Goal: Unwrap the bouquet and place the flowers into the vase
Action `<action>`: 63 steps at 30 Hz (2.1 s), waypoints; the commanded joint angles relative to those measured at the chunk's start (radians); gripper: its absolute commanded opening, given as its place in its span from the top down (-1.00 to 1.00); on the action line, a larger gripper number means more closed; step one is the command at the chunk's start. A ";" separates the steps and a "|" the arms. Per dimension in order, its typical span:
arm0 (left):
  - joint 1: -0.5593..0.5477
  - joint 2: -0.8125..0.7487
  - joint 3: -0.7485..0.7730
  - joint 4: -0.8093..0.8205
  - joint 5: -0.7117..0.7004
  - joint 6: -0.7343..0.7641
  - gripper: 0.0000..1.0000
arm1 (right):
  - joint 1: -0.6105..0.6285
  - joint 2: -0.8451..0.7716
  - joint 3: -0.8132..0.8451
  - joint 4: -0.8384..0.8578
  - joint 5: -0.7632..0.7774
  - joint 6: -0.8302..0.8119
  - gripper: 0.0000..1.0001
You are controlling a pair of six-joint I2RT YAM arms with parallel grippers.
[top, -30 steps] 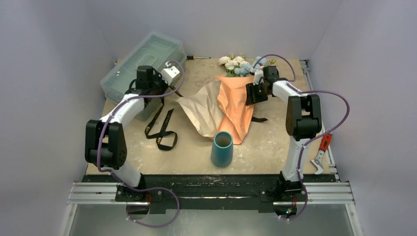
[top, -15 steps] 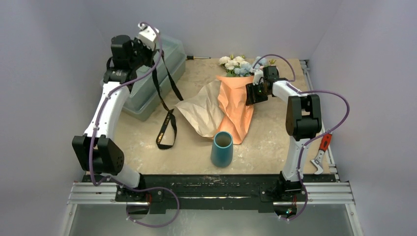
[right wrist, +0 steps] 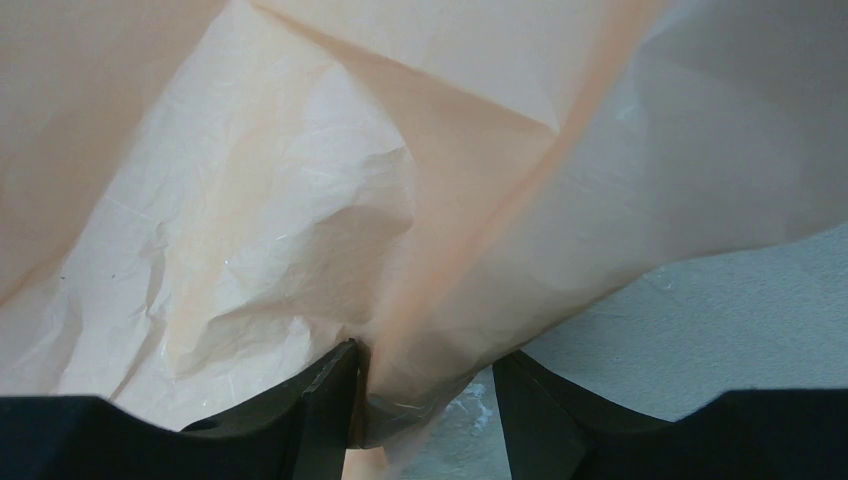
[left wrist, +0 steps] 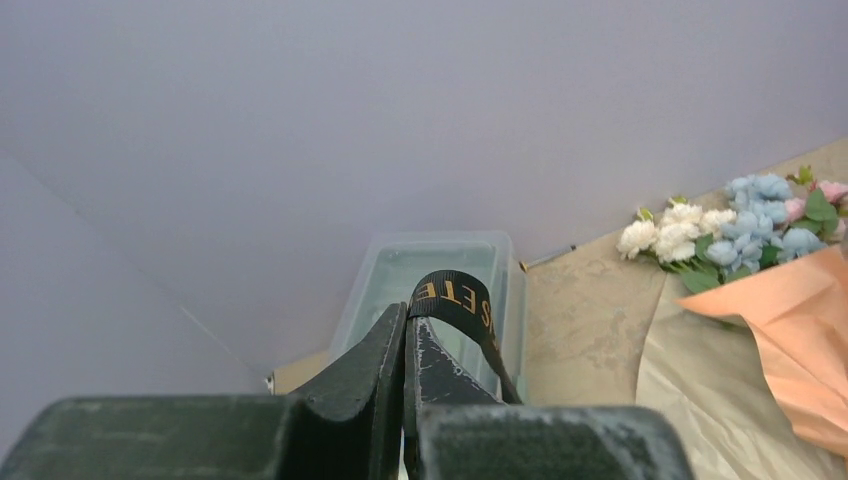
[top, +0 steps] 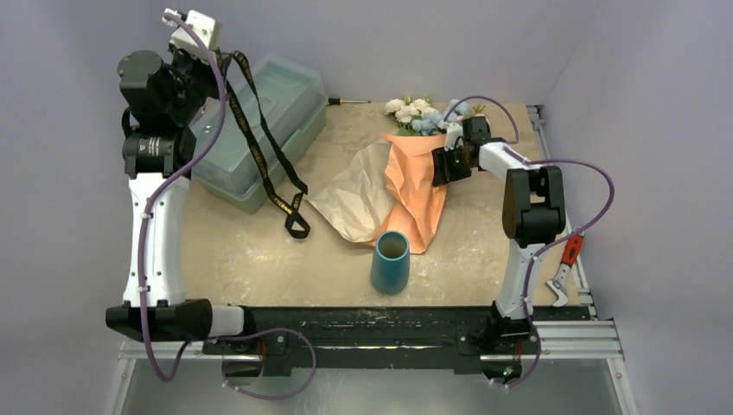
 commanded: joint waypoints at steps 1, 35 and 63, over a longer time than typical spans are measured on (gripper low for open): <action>0.032 -0.093 -0.152 -0.090 -0.014 -0.021 1.00 | -0.001 -0.045 -0.004 -0.012 0.010 -0.028 -0.11; 0.022 -0.118 -0.831 -0.183 0.121 0.454 -0.37 | 0.000 -0.180 0.135 -0.249 -0.038 -0.129 -0.36; -0.405 0.558 -0.394 0.587 0.321 -0.568 -0.95 | 0.103 -0.213 0.369 -0.241 0.002 0.010 -0.76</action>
